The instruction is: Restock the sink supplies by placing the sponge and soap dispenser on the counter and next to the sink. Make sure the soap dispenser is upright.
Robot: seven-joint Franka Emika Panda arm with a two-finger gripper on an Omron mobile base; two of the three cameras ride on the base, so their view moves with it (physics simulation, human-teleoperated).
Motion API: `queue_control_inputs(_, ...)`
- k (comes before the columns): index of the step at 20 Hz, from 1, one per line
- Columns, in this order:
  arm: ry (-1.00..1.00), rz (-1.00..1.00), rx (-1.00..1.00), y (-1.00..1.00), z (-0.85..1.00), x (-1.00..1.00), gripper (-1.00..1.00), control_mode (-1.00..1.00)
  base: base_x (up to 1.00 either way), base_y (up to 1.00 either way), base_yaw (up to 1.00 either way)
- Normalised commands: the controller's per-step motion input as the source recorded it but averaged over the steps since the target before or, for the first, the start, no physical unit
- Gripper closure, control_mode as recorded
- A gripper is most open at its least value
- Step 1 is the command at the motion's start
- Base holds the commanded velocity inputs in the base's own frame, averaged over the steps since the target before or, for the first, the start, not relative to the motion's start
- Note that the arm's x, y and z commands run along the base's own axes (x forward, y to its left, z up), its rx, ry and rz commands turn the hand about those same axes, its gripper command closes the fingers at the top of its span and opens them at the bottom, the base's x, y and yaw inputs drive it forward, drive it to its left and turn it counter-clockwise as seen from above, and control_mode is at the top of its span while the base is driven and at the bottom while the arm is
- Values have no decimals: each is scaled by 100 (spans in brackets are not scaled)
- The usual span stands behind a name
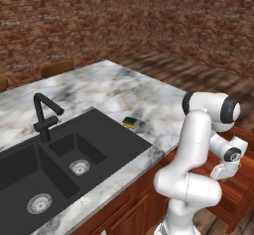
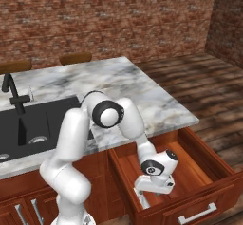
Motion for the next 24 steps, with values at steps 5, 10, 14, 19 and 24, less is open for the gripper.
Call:
queue_control_inputs(5,0,6,0,1,-50,0,-100,-100,0,0,0)
queue_control_inputs(10,0,4,0,2,-56,0,-100,-100,0,0,0)
queue_control_inputs(14,-7,0,0,-1,-53,15,-100,-100,0,0,0)
queue_control_inputs(19,-10,0,3,-40,10,25,-100,-100,0,0,0)
queue_control_inputs(24,-1,0,6,4,32,-34,-100,-100,0,0,0)
